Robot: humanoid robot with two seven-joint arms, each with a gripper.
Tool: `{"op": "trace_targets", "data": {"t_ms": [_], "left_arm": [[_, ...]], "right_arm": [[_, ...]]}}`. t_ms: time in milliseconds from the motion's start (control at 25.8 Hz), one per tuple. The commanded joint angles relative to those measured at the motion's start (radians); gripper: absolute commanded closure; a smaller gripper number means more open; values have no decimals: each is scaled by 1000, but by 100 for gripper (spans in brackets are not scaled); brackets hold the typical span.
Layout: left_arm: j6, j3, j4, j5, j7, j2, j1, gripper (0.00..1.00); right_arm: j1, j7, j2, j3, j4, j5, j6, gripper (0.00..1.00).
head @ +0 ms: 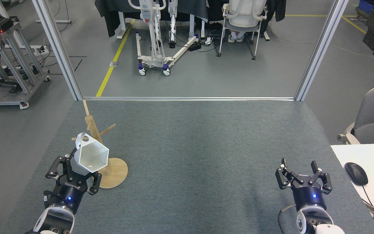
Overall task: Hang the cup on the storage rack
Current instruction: 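Position the cup handle over a peg of the wooden stand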
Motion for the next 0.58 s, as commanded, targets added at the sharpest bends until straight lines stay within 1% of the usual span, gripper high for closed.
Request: {"op": "trace_targets", "data": {"t_ms": [0, 116, 542], "left_arm": [[12, 11, -8, 6, 10, -1, 9, 89], [35, 29, -9, 10, 13, -1, 21, 89], [36, 54, 21, 25, 24, 1, 30, 89]], "right_arm": [[0, -3, 1, 0, 0, 0, -1, 1], [0, -3, 3, 0, 0, 0, -1, 1], [0, -2, 0, 0, -2, 2, -1, 1]]}}
